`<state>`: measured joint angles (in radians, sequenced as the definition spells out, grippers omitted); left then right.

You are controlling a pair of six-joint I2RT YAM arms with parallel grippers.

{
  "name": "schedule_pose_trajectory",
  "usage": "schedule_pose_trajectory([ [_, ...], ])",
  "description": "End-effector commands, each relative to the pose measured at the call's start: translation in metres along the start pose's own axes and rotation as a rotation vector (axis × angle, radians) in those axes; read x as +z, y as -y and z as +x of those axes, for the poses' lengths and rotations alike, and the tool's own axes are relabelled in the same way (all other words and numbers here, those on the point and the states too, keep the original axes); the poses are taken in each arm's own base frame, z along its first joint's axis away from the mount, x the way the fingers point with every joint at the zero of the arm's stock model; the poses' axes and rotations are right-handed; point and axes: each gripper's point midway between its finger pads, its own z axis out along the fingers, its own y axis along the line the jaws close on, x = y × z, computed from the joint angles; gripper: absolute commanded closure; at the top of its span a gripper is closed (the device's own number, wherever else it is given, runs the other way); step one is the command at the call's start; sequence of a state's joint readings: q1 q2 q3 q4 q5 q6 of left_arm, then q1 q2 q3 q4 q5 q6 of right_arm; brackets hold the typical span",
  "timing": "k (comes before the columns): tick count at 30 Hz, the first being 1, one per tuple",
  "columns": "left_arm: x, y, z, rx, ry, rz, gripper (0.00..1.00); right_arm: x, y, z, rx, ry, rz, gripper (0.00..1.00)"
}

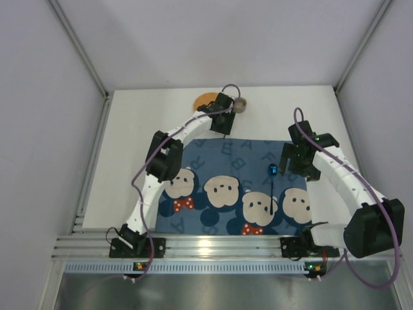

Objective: Set the dinner table for one person

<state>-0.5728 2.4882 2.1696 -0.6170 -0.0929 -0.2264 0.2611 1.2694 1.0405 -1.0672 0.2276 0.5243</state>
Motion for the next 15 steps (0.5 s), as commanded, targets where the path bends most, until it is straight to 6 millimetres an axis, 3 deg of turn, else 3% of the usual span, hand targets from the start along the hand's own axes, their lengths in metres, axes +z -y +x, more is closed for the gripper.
schedule_pose_trajectory([
  [1,0.012,-0.009,0.047,0.082,-0.126,-0.061,0.40,0.002,0.001,-0.003,-0.026,0.009,0.018,0.13],
  [9,0.020,-0.013,0.068,0.133,-0.172,-0.128,0.59,0.008,0.000,-0.005,-0.057,-0.003,0.026,0.13],
  [15,0.024,-0.018,0.072,0.134,-0.179,-0.153,0.81,0.016,-0.003,-0.006,-0.073,-0.015,0.029,0.14],
])
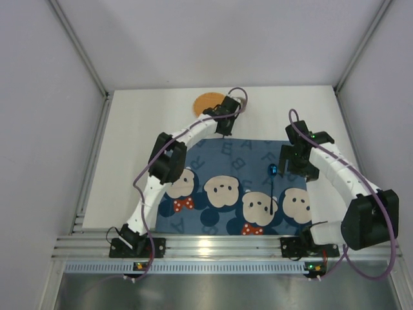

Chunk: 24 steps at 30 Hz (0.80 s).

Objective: Set the dinner table for one person

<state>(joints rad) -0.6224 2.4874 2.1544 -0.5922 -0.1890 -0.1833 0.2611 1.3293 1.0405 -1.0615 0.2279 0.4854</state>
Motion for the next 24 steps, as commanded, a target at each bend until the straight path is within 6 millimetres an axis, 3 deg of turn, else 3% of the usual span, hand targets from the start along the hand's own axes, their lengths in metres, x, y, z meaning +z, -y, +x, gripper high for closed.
schedule_pose_trajectory([
  [1,0.025,-0.023,0.071,0.054,-0.203,-0.084,0.90,0.004,-0.004,-0.009,-0.023,0.030,-0.001,0.14],
  [3,0.025,-0.023,0.063,0.040,-0.183,-0.087,1.00,0.007,-0.004,-0.009,-0.027,0.026,0.001,0.14],
  [8,0.026,-0.022,0.043,-0.011,-0.132,-0.077,1.00,0.012,-0.005,-0.008,-0.039,0.013,0.003,0.14],
  [12,0.006,-0.015,-0.006,-0.061,-0.010,-0.044,1.00,0.014,-0.006,-0.006,-0.048,0.003,0.001,0.15],
  [18,-0.053,-0.009,-0.098,-0.158,0.255,0.003,1.00,0.020,-0.006,-0.006,-0.066,-0.010,0.016,0.15],
  [19,-0.069,-0.007,-0.122,-0.176,0.334,0.023,1.00,0.020,-0.006,-0.007,-0.066,-0.011,0.015,0.16],
  [24,-0.140,-0.012,-0.203,-0.202,0.619,0.054,1.00,0.025,-0.012,-0.008,-0.066,-0.018,0.003,0.16],
])
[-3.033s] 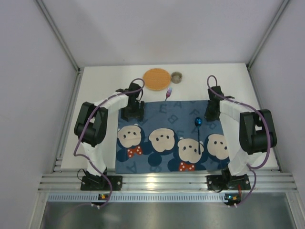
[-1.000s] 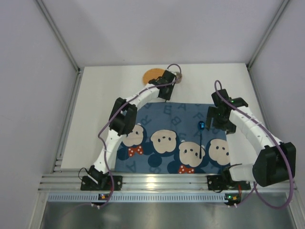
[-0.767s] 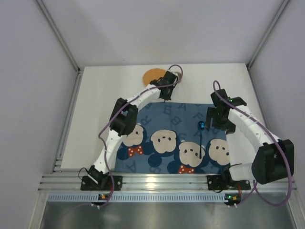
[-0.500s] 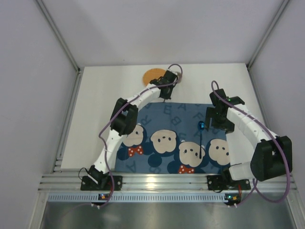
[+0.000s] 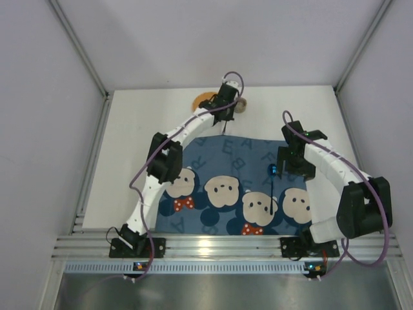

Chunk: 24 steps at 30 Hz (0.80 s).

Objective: Set the dinner table for one person

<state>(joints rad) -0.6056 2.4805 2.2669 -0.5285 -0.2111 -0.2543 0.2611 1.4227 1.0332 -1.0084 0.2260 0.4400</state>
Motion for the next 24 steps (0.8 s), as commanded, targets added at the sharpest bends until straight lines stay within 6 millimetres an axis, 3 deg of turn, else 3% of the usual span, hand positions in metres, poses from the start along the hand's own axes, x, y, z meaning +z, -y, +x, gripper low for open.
schedule_pose_trajectory([
  [1,-0.114,0.007,-0.175,-0.098,0.494,0.065,1.00,0.003,-0.008,-0.007,-0.004,0.020,-0.022,0.16],
  [4,-0.162,-0.010,-0.218,-0.119,0.631,0.016,1.00,0.004,-0.012,-0.009,0.004,0.026,-0.035,0.17],
  [6,-0.194,-0.027,-0.233,-0.124,0.681,-0.041,1.00,0.005,-0.013,-0.009,0.007,0.028,-0.042,0.17],
  [8,-0.208,-0.039,-0.233,-0.113,0.686,-0.088,1.00,0.007,-0.016,-0.009,0.007,0.025,-0.052,0.17],
  [11,-0.219,-0.069,-0.207,-0.067,0.619,-0.203,1.00,0.007,-0.020,-0.010,0.008,0.032,-0.070,0.17],
  [14,-0.222,-0.094,-0.156,-0.031,0.460,-0.260,1.00,0.005,-0.024,-0.011,0.010,0.042,-0.091,0.17],
  [16,-0.227,-0.105,-0.107,-0.033,0.331,-0.262,1.00,0.002,-0.025,-0.011,0.011,0.051,-0.104,0.17],
  [17,-0.211,-0.105,-0.061,-0.020,0.224,-0.231,1.00,0.001,-0.026,-0.012,0.013,0.053,-0.110,0.17],
  [18,-0.231,-0.105,-0.052,-0.032,0.229,-0.199,1.00,0.000,-0.028,-0.011,0.011,0.049,-0.123,0.17],
  [19,-0.233,-0.104,-0.032,-0.038,0.199,-0.177,1.00,-0.004,-0.029,-0.011,0.015,0.058,-0.135,0.18],
  [20,-0.233,-0.101,-0.008,-0.043,0.147,-0.144,1.00,-0.005,-0.030,-0.011,0.017,0.059,-0.144,0.18],
  [21,-0.237,-0.104,0.028,-0.072,0.085,-0.136,1.00,-0.007,-0.031,-0.011,0.020,0.060,-0.155,0.17],
  [23,-0.239,-0.105,0.071,-0.136,-0.009,-0.130,1.00,-0.011,-0.035,-0.012,0.021,0.064,-0.179,0.18],
  [24,-0.240,-0.106,0.105,-0.152,-0.073,-0.117,1.00,-0.012,-0.036,-0.013,0.019,0.069,-0.186,0.17],
])
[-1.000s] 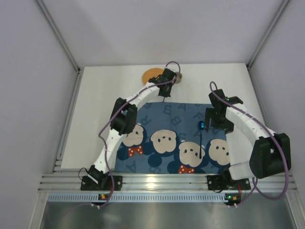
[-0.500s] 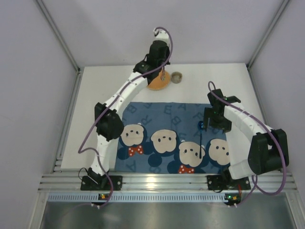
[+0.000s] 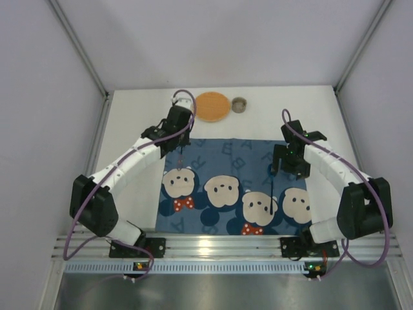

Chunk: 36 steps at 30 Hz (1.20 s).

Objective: Set the dinner table for one person

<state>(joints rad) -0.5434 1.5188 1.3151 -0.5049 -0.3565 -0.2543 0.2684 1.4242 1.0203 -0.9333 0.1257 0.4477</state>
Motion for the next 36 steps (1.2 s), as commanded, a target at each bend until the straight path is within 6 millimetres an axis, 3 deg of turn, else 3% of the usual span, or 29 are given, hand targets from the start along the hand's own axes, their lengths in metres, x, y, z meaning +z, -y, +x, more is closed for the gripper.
schedule_pose_trajectory([
  [1,-0.022,0.002,0.080,-0.113,-0.186,0.063,1.00,-0.015,-0.012,-0.009,0.003,0.064,-0.073,0.17],
  [2,-0.020,0.001,0.109,-0.150,-0.236,0.059,1.00,-0.015,-0.013,-0.009,0.000,0.065,-0.074,0.17],
  [4,-0.025,0.006,0.122,-0.185,-0.241,0.105,1.00,-0.016,-0.014,-0.009,-0.006,0.069,-0.084,0.18],
  [5,-0.024,0.003,0.139,-0.204,-0.264,0.092,1.00,-0.016,-0.014,-0.009,-0.008,0.068,-0.085,0.17],
  [7,-0.021,0.003,0.141,-0.222,-0.239,0.096,1.00,-0.014,-0.014,-0.008,-0.022,0.066,-0.087,0.18],
  [13,-0.007,0.007,0.179,-0.225,-0.334,0.087,1.00,-0.012,-0.014,-0.011,-0.036,0.076,-0.089,0.18],
  [22,-0.007,0.009,0.184,-0.203,-0.316,0.112,0.98,-0.008,-0.015,-0.034,-0.020,0.100,-0.052,0.17],
  [25,-0.007,0.012,0.187,-0.182,-0.339,0.131,0.77,-0.005,-0.011,-0.049,0.010,0.105,-0.031,0.16],
  [26,-0.009,0.012,0.183,-0.179,-0.334,0.134,0.56,-0.003,-0.009,-0.052,0.019,0.104,-0.025,0.16],
  [27,-0.011,0.013,0.179,-0.180,-0.328,0.139,0.47,-0.001,-0.008,-0.056,0.027,0.102,-0.022,0.16],
  [31,-0.015,0.009,0.144,-0.163,-0.246,0.121,0.12,0.008,0.001,-0.079,0.101,0.094,-0.010,0.17],
  [32,-0.015,0.008,0.124,-0.153,-0.207,0.119,0.09,0.010,0.003,-0.083,0.109,0.093,-0.007,0.18],
  [35,0.002,-0.004,0.099,-0.134,-0.193,0.075,0.05,0.018,0.011,-0.099,0.150,0.084,0.002,0.25],
  [36,0.009,-0.006,0.094,-0.135,-0.195,0.075,0.06,0.021,0.012,-0.102,0.154,0.078,0.003,0.43],
])
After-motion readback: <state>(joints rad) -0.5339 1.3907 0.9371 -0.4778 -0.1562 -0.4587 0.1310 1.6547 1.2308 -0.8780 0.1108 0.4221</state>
